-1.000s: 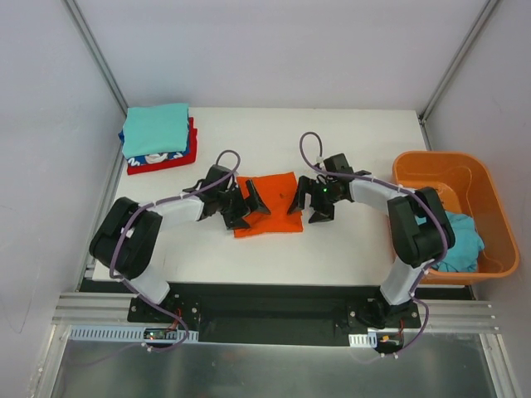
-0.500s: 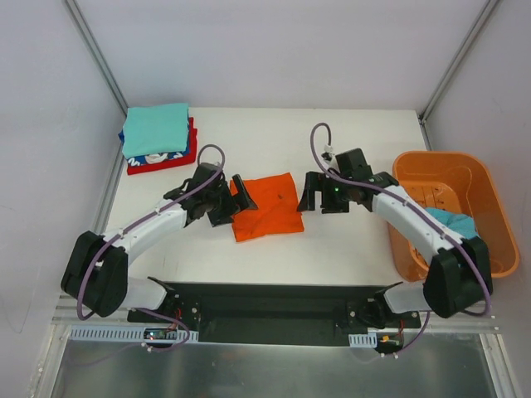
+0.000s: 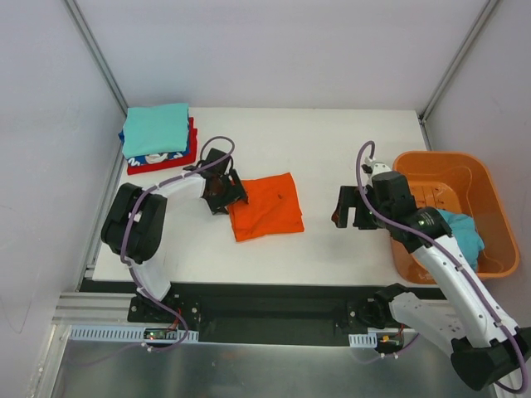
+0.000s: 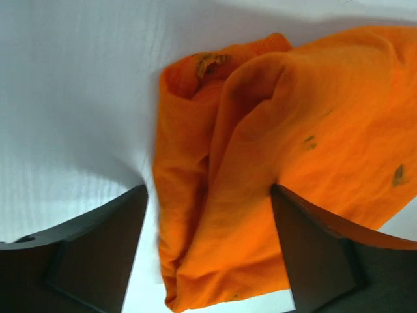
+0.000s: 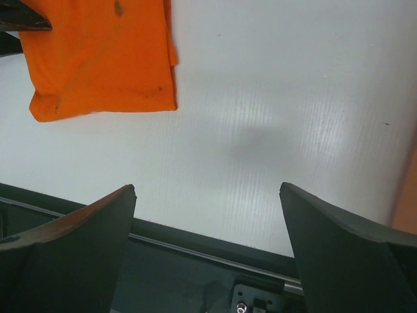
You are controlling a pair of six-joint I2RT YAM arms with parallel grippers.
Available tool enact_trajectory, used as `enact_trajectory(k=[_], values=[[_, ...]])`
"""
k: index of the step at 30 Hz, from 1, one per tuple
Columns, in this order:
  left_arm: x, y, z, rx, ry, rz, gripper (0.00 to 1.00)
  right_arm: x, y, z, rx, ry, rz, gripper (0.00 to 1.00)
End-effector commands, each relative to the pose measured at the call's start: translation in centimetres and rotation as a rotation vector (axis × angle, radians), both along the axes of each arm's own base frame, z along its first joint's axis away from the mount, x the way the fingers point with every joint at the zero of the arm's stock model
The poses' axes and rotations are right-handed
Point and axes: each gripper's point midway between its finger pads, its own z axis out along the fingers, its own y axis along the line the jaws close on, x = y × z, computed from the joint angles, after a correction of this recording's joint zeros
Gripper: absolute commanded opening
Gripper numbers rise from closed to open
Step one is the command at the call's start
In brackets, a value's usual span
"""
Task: Fold and stack the t-shirts
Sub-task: Put the neatly folded tshirt into the corner of the board with the left arm
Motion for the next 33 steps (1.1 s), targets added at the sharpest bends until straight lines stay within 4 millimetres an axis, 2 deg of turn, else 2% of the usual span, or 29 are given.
enact_trajectory(k=[1,5,7,8,9,10,11,14,15,17,18,19,20,21,23,24,25,26,27,29,30,32,33], values=[[0.5,0.0,-1.7,0.022,0.055,-0.015,0.62,-0.5,-2.1,0.2,-0.077,-0.03,-0.034,0.97],[0.0,0.1,-3.1,0.037,0.094,-0.015,0.37,-0.5,-2.2,0.6,-0.082,-0.041,-0.028,0.97],[0.1,-0.3,-3.1,0.03,0.096,-0.032,0.28,-0.5,-2.3,0.8,-0.083,-0.054,-0.024,0.97],[0.3,-0.4,-3.0,0.029,0.09,-0.041,0.22,-0.5,-2.3,0.8,-0.085,-0.057,-0.024,0.97],[0.9,-0.6,-2.5,0.029,0.066,-0.06,0.11,-0.4,-2.4,0.8,-0.088,-0.061,-0.026,0.97],[1.4,-0.4,-2.1,0.042,0.043,-0.067,0.04,-0.4,-2.6,0.9,-0.094,-0.067,-0.025,0.97],[1.9,-0.4,-1.5,0.052,0.024,-0.077,0.0,-0.4,-2.7,0.9,-0.098,-0.069,-0.027,0.97],[4.5,0.6,1.1,0.144,-0.101,-0.127,0.0,0.1,-3.4,0.7,-0.131,-0.084,-0.049,0.97],[5.9,0.9,2.6,0.187,-0.163,-0.186,0.0,0.3,-3.9,0.5,-0.157,-0.089,-0.071,0.97],[7.3,1.8,4.2,0.267,-0.221,-0.23,0.0,0.6,-4.6,-0.4,-0.202,-0.072,-0.099,0.97],[8.4,2.0,5.7,0.319,-0.27,-0.314,0.0,0.7,-5.2,-0.6,-0.23,-0.07,-0.123,0.97],[9.1,2.7,6.1,0.366,-0.284,-0.337,0.0,0.8,-5.4,-1.0,-0.248,-0.057,-0.131,0.97],[10.0,4.3,6.8,0.483,-0.311,-0.377,0.0,0.9,-5.6,-1.1,-0.258,-0.052,-0.14,0.97],[11.2,4.8,8.3,0.529,-0.339,-0.397,0.0,0.9,-5.7,-1.2,-0.263,-0.047,-0.145,0.97],[12.5,6.3,9.0,0.64,-0.346,-0.471,0.0,1.0,-6.1,-1.6,-0.283,-0.046,-0.158,0.97],[13.8,7.3,10.5,0.686,-0.373,-0.461,0.0,1.1,-6.2,-1.6,-0.289,-0.047,-0.165,0.97],[14.2,8.1,10.4,0.716,-0.355,-0.473,0.0,1.1,-6.4,-1.6,-0.298,-0.045,-0.172,0.97],[14.7,8.9,10.9,0.754,-0.356,-0.495,0.0,1.2,-6.6,-1.6,-0.307,-0.048,-0.179,0.97],[15.6,9.6,12.2,0.785,-0.376,-0.479,0.0,1.3,-6.6,-1.5,-0.311,-0.05,-0.18,0.97],[16.7,11.6,12.8,0.82,-0.374,-0.49,0.0,1.6,-6.9,-1.5,-0.326,-0.052,-0.194,0.97],[17.6,12.2,14.1,0.828,-0.4,-0.474,0.0,1.6,-6.9,-1.6,-0.328,-0.049,-0.192,0.97],[18.6,14.3,15.0,0.854,-0.402,-0.47,0.0,1.8,-7.0,-1.8,-0.34,-0.043,-0.196,0.97],[19.4,14.8,16.5,0.867,-0.431,-0.455,0.0,1.9,-7.1,-1.7,-0.344,-0.045,-0.202,0.97]])
